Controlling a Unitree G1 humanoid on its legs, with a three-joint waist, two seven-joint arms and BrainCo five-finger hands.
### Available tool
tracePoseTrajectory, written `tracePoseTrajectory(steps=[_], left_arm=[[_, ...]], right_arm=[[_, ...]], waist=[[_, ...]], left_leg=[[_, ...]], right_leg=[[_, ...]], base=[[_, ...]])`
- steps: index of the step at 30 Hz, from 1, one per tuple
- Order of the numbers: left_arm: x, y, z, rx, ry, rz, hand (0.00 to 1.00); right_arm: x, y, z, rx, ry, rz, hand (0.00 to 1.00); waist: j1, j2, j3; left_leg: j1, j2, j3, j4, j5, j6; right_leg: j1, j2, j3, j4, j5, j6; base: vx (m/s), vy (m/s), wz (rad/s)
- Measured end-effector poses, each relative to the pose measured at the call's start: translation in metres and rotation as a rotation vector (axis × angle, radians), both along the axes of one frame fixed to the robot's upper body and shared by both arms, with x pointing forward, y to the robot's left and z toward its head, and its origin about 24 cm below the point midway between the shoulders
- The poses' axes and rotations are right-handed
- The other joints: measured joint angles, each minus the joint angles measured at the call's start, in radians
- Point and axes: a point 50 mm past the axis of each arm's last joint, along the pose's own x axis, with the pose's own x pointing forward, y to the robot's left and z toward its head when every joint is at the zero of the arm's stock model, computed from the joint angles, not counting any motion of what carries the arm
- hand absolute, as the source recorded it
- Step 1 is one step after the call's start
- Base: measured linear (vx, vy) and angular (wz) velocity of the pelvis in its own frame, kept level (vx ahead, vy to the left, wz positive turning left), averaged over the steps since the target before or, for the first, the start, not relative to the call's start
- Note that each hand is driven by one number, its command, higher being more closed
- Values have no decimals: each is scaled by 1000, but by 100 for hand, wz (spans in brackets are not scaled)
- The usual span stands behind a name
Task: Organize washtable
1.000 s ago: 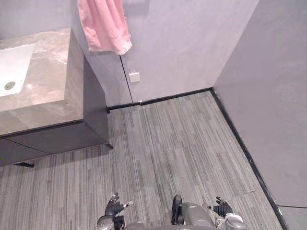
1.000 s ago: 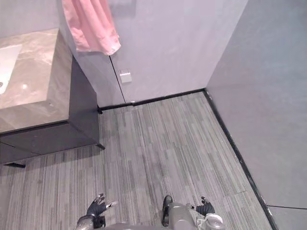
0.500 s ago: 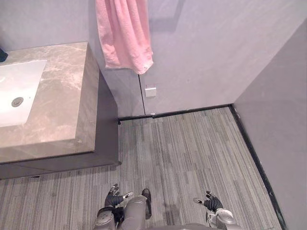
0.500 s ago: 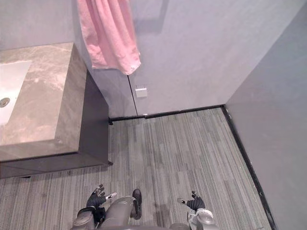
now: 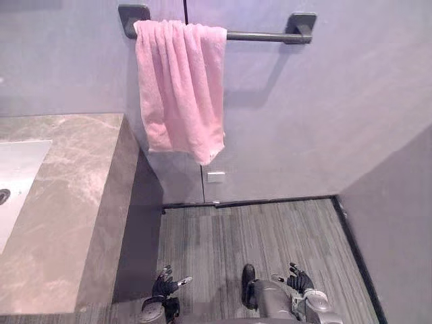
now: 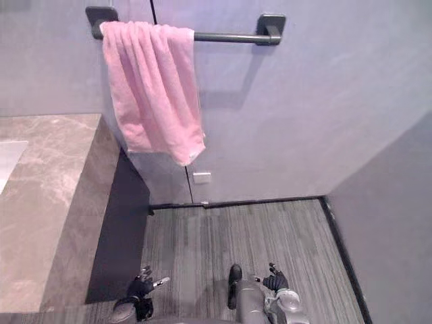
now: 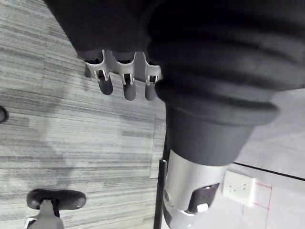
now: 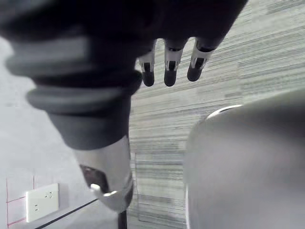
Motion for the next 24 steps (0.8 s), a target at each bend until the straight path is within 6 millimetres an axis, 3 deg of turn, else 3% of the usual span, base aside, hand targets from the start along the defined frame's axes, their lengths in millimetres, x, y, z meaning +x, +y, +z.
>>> tracePoseTrajectory(steps=[1, 2, 3, 4, 6, 8, 11, 12, 13, 16, 19, 24], left_arm=[[1, -2, 0, -3, -5, 0, 0], [7, -3, 2, -7, -18, 7, 0], [8, -3, 4, -12, -31, 30, 0], [7, -1, 5, -7, -37, 43, 0], [8, 0, 6, -3, -49, 44, 0], [14, -1, 10, -3, -78, 39, 0], [15, -1, 10, -1, -77, 35, 0], [14, -3, 10, -3, -75, 26, 0], [13, 0, 9, 6, -66, 24, 0], [9, 13, 8, 43, -51, 19, 0], [1, 21, 5, 74, -13, -6, 0], [-9, 26, 2, 98, 23, -22, 0]], right_arm=[[0, 1, 0, 5, 0, -3, 0], [1, 2, 1, 4, -8, 3, 0], [0, 3, 2, 5, -13, 5, 0], [0, 9, 2, 20, -20, 6, 0], [4, 9, 4, 17, -40, -11, 0], [5, 8, 5, 12, -49, -25, 0], [5, 3, 5, 8, -48, -50, 0], [2, -2, 5, -4, -41, -53, 0], [-2, -2, 2, -6, -19, -58, 0], [-7, 5, 0, 13, -4, -57, 0], [-8, 5, -1, 7, 1, -50, 0], [-19, -2, -7, -18, 59, -38, 0]], waist=[[-2, 5, 1], [-6, 13, 3], [1, 17, 6], [13, 12, 9], [24, 4, 7], [30, -4, 7], [31, 1, 5], [30, 21, -3], [34, 7, 0], [38, -37, -13], [53, -39, -18], [48, -39, -41]], left_leg=[[-19, 9, -8, 45, 7, -12], [-99, 23, -9, 239, 36, -53], [-174, 51, 9, 432, 109, -62], [-229, 95, 40, 568, 100, -56], [-286, 137, 117, 641, 50, -52], [-333, 138, 154, 566, 24, -43], [-378, 110, 132, 262, 31, -48], [-376, 90, 94, 91, 128, -56], [-355, 69, 85, 88, 157, -48], [-329, 27, 107, 58, 158, -37], [-270, -1, 133, 16, 156, -25], [-234, -28, 133, -68, 190, -6]], right_leg=[[14, 0, -18, -1, -15, -9], [63, 12, -53, -23, -41, -18], [128, 31, -68, -64, -51, -30], [189, 47, -66, -97, -56, -40], [275, 55, -65, -143, -60, -47], [320, 45, -53, -180, -60, -47], [359, 25, -31, -216, -62, -29], [369, 23, -21, -218, -78, 2], [382, 14, -3, -216, -90, 25], [382, -33, 19, -219, -101, 46], [410, -60, 46, -233, -100, 62], [411, -75, 50, -247, -103, 73]], base=[[441, -242, 74], [433, -230, 63], [483, -238, 43], [318, -143, 9], [342, -112, -13], [305, -53, -19], [215, 116, -25], [188, 186, -17], [186, 167, -10], [128, 117, -3], [91, 110, -25], [11, 13, 0]])
